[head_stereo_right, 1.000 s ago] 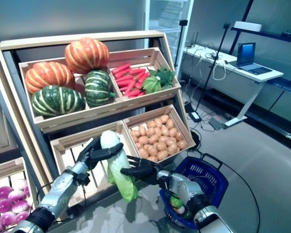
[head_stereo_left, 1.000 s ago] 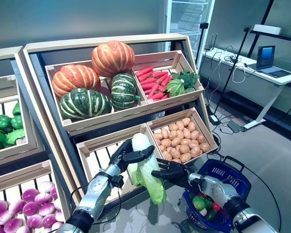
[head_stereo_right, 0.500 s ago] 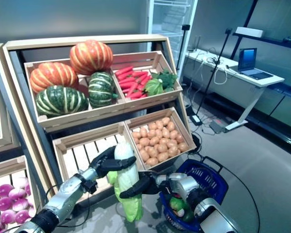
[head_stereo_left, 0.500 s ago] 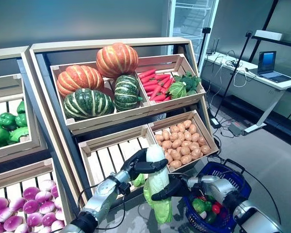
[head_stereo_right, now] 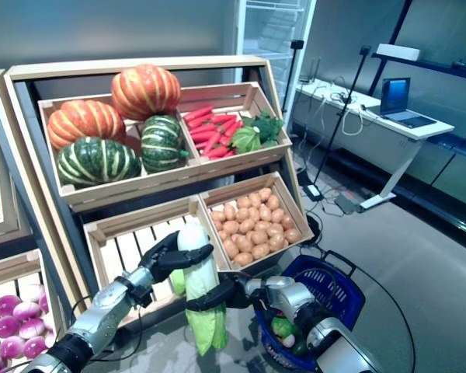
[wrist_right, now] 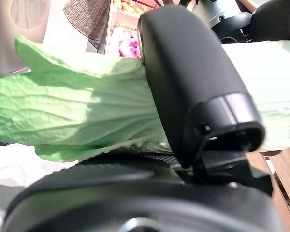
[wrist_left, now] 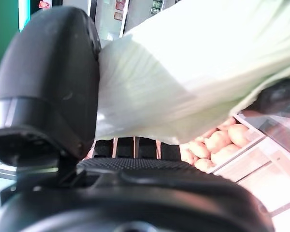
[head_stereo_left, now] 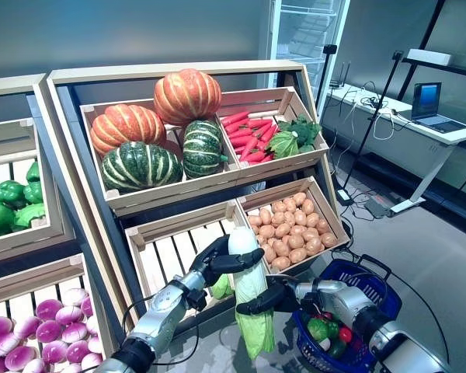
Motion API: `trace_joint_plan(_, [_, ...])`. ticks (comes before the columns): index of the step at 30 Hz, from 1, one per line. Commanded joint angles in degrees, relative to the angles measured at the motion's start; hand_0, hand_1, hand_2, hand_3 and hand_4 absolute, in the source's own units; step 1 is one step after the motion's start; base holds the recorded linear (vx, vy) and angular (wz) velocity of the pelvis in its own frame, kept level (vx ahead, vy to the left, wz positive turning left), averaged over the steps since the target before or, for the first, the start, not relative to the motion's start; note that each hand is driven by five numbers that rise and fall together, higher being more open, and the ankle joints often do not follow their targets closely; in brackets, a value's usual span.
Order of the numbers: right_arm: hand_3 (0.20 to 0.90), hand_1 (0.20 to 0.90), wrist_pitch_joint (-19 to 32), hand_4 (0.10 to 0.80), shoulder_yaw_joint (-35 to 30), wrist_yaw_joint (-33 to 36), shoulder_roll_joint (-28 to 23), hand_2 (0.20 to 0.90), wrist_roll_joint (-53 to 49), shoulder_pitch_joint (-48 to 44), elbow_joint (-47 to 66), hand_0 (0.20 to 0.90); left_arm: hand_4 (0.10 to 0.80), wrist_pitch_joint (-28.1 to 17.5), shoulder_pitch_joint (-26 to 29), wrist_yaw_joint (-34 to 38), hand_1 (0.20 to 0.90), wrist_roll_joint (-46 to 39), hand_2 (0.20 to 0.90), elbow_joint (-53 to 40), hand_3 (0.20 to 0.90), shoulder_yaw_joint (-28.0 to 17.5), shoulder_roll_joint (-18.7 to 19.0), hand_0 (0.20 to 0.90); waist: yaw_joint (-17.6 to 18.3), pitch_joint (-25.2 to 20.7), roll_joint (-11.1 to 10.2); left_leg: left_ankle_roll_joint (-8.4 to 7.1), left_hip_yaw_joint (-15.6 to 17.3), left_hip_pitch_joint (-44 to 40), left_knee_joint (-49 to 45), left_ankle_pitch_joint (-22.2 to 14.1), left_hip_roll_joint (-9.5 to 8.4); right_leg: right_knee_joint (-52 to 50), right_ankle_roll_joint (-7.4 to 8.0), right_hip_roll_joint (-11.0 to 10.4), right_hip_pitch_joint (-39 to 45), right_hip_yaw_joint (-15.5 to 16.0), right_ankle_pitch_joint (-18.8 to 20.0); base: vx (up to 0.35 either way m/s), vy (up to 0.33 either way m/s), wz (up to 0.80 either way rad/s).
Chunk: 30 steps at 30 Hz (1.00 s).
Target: Put vegetables into the basket
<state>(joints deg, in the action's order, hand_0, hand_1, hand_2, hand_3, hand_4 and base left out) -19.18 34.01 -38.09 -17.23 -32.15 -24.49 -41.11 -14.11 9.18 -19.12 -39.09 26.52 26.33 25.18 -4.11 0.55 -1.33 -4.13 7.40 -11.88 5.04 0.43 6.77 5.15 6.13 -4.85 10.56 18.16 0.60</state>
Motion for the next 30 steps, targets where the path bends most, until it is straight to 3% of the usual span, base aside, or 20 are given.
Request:
trace_joint_plan(1, [0.3, 0.3, 3.4, 0.4, -4.7, 8.7, 4.9, 0.3, -7.9, -6.2, -1.6, 0.3, 0.8, -5.9, 12.2, -3.0, 0.9, -3.1, 0.9, -8.8, 0.9, 0.8, -8.6, 0.9, 0.1, -0.5, -0.9, 4.3, 0.7, 0.5, 0.0, -4.7, -3.58, -0.2, -4.71, 0.4, 1.7, -1.8, -3.2, 0.0, 0.0, 0.0])
trace_joint_plan(8, [0.3, 0.3, 4.4, 0.4, -8.8, 10.6, -1.2, 0.3, -9.7, -2.2, 2.1, 0.3, 0.8, -6.0, 10.2, -1.2, 0.9, 2.1, 0.9, -9.2, 0.9, -2.9, -3.8, 0.9, 0.8, -0.2, -0.7, 4.29, 1.6, 0.4, 0.0, -4.6, -3.34, -0.2, -4.47, 0.5, 1.5, -2.3, -2.9, 0.0, 0.0, 0.0])
trace_joint_plan(14, [0.3, 0.3, 6.4, 0.4, -15.8, 11.5, -9.8, 0.3, -10.5, 4.4, 2.1, 0.3, 0.8, -7.3, 7.7, 0.3, 0.9, 8.6, 0.9, -8.2, 0.9, -10.3, 4.6, 0.9, 2.0, 0.3, -0.4, 4.16, 3.3, 0.3, 0.0, -4.7, -2.97, -0.2, -4.18, 0.6, 1.0, -3.0, -2.7, 0.011, -0.009, -0.05])
trace_joint_plan(21, [0.3, 0.3, 8.8, 0.4, -23.2, 10.0, -16.6, 0.3, -10.0, 7.6, -5.4, 0.3, 0.8, -10.0, 8.1, 4.1, 0.9, 17.2, 0.9, -2.2, 0.9, -15.0, 13.1, 0.9, 3.2, 1.1, -0.2, 4.17, 5.0, 0.0, 0.0, -4.8, -2.69, -0.2, -3.88, 0.7, 0.5, -4.0, -2.6, 0.017, -0.021, -0.12])
trace_joint_plan(25, [0.3, 0.3, 10.3, 0.4, -26.3, 9.0, -19.6, 0.3, -9.2, 9.3, -9.6, 0.3, 0.8, -11.6, 8.3, 8.2, 0.9, 21.9, 0.9, 1.2, 0.9, -16.8, 17.2, 0.9, 3.9, 1.3, 0.2, 4.16, 5.8, -0.3, 0.0, -4.8, -2.68, -0.2, -3.74, 0.8, 0.5, -4.6, -2.7, 0.054, -0.007, -0.2])
trace_joint_plan(27, [0.3, 0.3, 11.6, 0.4, -27.4, 10.0, -20.4, 0.3, -9.1, 9.0, -12.0, 0.3, 0.8, -14.1, 9.3, 13.9, 0.9, 30.9, 0.9, 3.1, 0.9, -16.9, 19.1, 0.9, 4.2, 1.7, 0.4, 4.13, 6.3, -0.4, 0.0, -4.7, -2.6, -0.2, -3.72, 0.7, 0.4, -4.8, -2.6, 0.032, 0.0, -0.19])
trace_joint_plan(30, [0.3, 0.3, 13.0, 0.4, -27.5, 12.0, -22.1, 0.3, -10.5, 7.1, -13.8, 0.3, 0.8, -17.2, 13.4, 25.1, 0.9, 44.0, 0.9, 6.1, 0.9, -13.2, 24.2, 0.9, 4.7, 3.0, 1.0, 3.89, 6.6, -0.1, 0.0, -3.9, -2.58, -0.9, -3.86, 0.5, -0.3, -5.2, -2.7, -0.006, 0.008, -0.13])
